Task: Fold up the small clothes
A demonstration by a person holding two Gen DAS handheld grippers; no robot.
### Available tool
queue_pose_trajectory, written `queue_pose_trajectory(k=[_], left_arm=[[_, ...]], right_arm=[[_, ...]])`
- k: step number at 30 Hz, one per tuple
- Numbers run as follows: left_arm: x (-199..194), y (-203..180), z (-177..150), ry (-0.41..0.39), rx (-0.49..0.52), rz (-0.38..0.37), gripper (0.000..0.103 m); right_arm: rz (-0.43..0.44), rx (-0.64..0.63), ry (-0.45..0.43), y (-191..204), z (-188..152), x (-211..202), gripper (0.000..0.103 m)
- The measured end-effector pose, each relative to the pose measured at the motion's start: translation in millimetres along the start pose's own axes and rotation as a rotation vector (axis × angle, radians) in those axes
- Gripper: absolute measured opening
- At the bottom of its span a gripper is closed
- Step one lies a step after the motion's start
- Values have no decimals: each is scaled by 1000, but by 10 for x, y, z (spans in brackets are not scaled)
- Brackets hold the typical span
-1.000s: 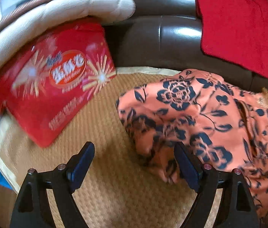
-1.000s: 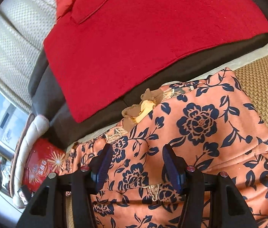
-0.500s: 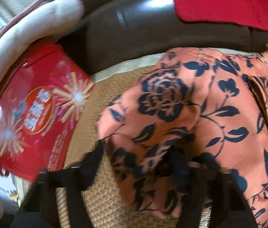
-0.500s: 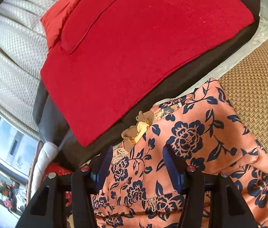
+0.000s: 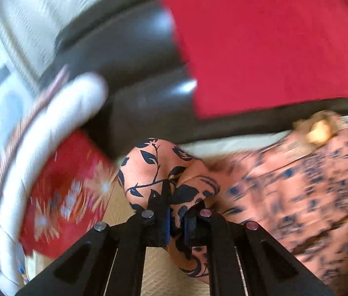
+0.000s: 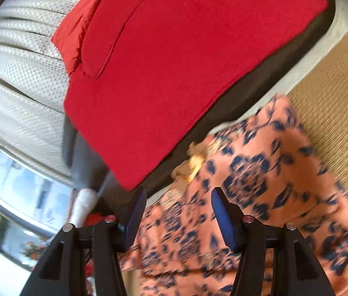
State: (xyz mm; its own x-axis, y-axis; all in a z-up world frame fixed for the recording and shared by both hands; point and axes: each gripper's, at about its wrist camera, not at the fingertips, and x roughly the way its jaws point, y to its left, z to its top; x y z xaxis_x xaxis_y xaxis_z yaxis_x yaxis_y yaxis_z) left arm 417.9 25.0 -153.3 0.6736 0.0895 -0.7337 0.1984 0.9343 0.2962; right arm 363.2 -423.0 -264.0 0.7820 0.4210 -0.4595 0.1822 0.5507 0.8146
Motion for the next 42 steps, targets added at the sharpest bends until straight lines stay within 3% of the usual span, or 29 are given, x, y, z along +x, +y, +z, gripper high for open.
queue_pose_trajectory(k=[4,7,9,12,15,20,21,22,23,25,32,35,37,39,42], left_arm=[[-561,-605,386,-129,119,-101,7],[-906,-1080,581,-199,173,-190,7],[-1015,-1366,654,-216,204,-249,7],[-1000,-1669,656,-212,243,-281,8],[-892,-1815,609,-171,228,-317,7],[-765,-2004,427,-117,251,-340,7],[-731,-2036,373,-106,252,-343,7],[-713,-2037,327,-98,249,-345,7],[-684,-2030,302,-88,245,-350,7],[-680,-2002,247,-80,239,-345,7],[-541,-2031,177,-66,234,-347,9],[-293,-2292,34,12,263,-383,12],[-44,-2539,-153,77,304,-378,37],[138,-2678,-356,132,322,-387,41],[51,-2512,-497,86,261,-408,42]], right_arm=[[105,76,123,-83,-43,142,60],[226,185,208,-215,-90,256,70],[352,294,284,-330,-150,375,78],[515,499,379,-539,-306,589,82],[518,622,401,-719,-417,704,84],[538,715,326,-840,-480,784,81],[537,713,302,-844,-470,779,79],[531,697,278,-831,-454,770,68],[518,667,260,-795,-432,761,48],[495,606,239,-709,-381,735,19],[366,389,11,-476,4,209,9],[305,332,-67,-501,190,-21,9],[214,283,-116,-544,318,-151,9],[106,257,-145,-629,413,-235,9],[-23,238,-143,-735,476,-273,9]])
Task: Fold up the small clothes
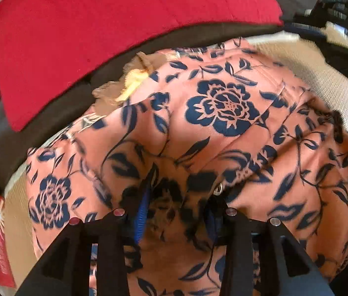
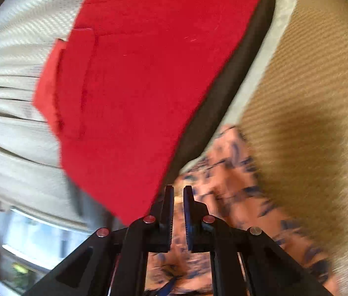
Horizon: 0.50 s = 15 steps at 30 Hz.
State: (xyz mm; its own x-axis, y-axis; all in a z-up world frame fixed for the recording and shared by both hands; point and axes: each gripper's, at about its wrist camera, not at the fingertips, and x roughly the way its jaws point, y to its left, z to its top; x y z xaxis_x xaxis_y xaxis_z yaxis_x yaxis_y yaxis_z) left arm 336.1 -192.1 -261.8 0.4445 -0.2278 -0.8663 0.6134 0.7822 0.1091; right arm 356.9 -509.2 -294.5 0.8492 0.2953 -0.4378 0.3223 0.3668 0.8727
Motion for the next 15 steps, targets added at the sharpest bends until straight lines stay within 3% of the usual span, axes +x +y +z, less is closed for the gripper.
queue_pose_trajectory(k=[2,3,4,5,8,9,11,13,15], left_arm=[[-233,182,-106,-87,-79,-20,61],[-364,316,-180,-149,-137,-8,77],[-431,415,-239,-192,-179,22,86],[-486,539,-302,-229,-225,84,86],[-415,757,-338,-209,-286,223,86],[-396,819,-353,-216,-301,230,86],[-407,896,-364,-241,-305,167,86],[-449,892,-374,-281,-280,149,86],[-392,914,-388,-273,-269,172,86]], right_arm=[[9,-59,34,107,7,33,13],[28,-100,71,216,-27,83,13],[40,-137,91,337,-82,147,13],[49,-181,111,444,-135,194,13],[19,-287,204,689,-357,455,13],[1,-304,223,683,-417,542,13],[-76,-352,254,670,-518,659,13],[-204,-418,293,656,-586,878,13],[-375,-473,330,569,-663,1017,13]])
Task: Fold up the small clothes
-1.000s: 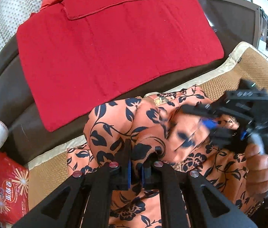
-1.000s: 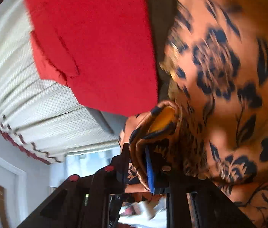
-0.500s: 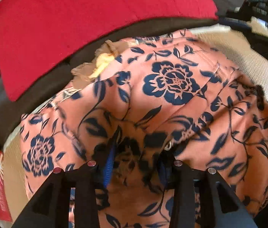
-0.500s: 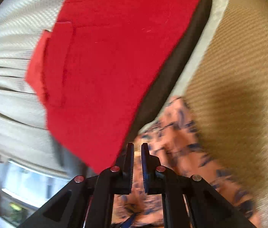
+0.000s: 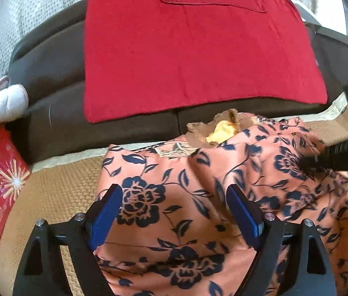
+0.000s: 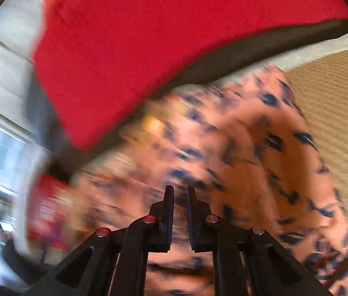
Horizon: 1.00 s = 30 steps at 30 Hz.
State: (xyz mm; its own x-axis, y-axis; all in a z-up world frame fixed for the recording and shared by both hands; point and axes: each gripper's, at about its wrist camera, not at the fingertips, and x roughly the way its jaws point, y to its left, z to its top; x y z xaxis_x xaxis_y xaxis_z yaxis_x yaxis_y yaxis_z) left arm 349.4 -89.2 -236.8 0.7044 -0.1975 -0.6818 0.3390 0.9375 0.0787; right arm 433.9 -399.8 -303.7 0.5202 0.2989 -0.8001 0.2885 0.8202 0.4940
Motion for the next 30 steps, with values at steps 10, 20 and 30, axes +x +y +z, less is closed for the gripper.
queue_pose_trajectory(k=[10,20,30], left_arm=[[588,-54,-254,258,-47,103,86],[628,-186,-296,270,-74,117,87],[-18,-164,-266,106,-139,95,86]], right_arm=[[-32,24,-75,102,7,-298,13],[60,-95,-25,402,-236,-112,71],[81,2,-30,122,-382,-324,71]])
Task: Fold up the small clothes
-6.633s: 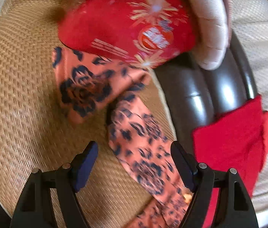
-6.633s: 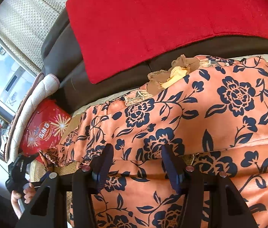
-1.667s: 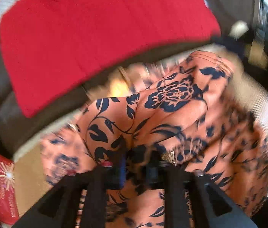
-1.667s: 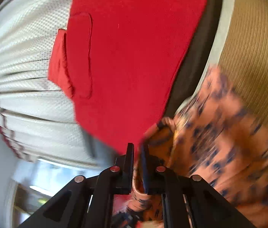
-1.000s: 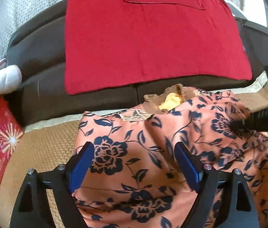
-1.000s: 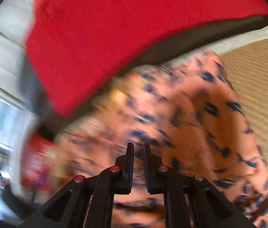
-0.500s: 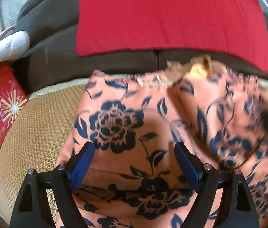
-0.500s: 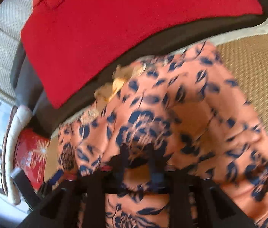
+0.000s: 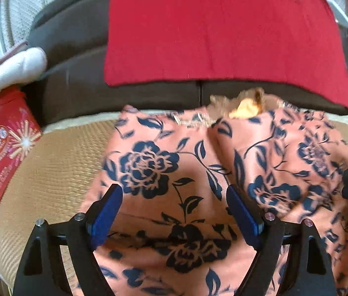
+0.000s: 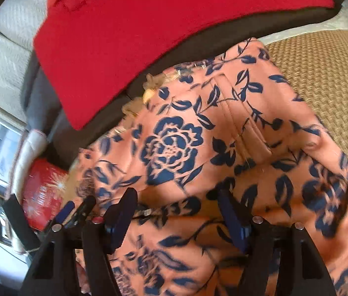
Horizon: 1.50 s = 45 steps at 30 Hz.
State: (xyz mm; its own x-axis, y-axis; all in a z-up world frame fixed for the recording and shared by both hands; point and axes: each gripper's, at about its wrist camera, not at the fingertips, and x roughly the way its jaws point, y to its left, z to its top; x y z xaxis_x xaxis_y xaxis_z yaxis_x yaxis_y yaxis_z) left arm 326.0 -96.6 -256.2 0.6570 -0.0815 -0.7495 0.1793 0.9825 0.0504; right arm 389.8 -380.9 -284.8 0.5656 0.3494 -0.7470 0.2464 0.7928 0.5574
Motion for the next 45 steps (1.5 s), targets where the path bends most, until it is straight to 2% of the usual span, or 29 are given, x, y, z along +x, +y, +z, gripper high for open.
queue_pose_trajectory(k=[2,5,6,11,17,20,23,27,29,31,32,36,38,40,41,42,45], left_arm=[[-208,77,-20,-34,13,1,86],[-532,228,-142,-52,56,13,86],[-556,272,-127,-51,67,18,86],[-977,698,-502,-15,41,28,86],[-1303,1108,-961,71,-73,-15,86],[-1357,1127,-1225,119,-72,-51,86],[-1333,1081,-1390,150,-65,-77,86],[-1320,1117,-1580,184,-119,-152,86],[-1281,1133,-1657,200,-147,-178,75],[-1233,1152,-1701,226,-165,-190,54],[-1206,1174,-1734,239,-181,-194,53],[-1133,1294,-1878,281,-246,-190,52],[-1093,1322,-1931,305,-266,-182,55],[-1057,1351,-1969,322,-299,-207,65],[-1041,1357,-1989,329,-313,-222,73],[-1021,1351,-2008,338,-320,-229,78],[-981,1273,-2059,355,-309,-252,78]], right_arm=[[20,-48,-55,87,-45,-220,71],[-5,-120,-130,141,-115,-532,71],[-10,-124,-144,117,-146,-615,72],[-32,-70,-186,-207,-323,-1046,72],[-19,58,-159,-908,-611,-1647,72],[-6,117,-125,-1164,-811,-1818,72],[-2,149,-84,-1304,-1046,-1840,72],[-22,169,-26,-1384,-1316,-1703,72],[-70,155,-1,-1386,-1421,-1617,72],[-118,161,11,-1405,-1502,-1555,72],[-137,174,23,-1399,-1553,-1498,72],[-224,190,51,-1360,-1746,-1303,71],[-262,196,36,-1338,-1824,-1259,67],[-279,173,20,-1281,-1852,-1277,59],[-280,164,14,-1262,-1856,-1293,54],[-284,161,9,-1254,-1860,-1307,54],[-271,193,1,-1288,-1876,-1325,57]])
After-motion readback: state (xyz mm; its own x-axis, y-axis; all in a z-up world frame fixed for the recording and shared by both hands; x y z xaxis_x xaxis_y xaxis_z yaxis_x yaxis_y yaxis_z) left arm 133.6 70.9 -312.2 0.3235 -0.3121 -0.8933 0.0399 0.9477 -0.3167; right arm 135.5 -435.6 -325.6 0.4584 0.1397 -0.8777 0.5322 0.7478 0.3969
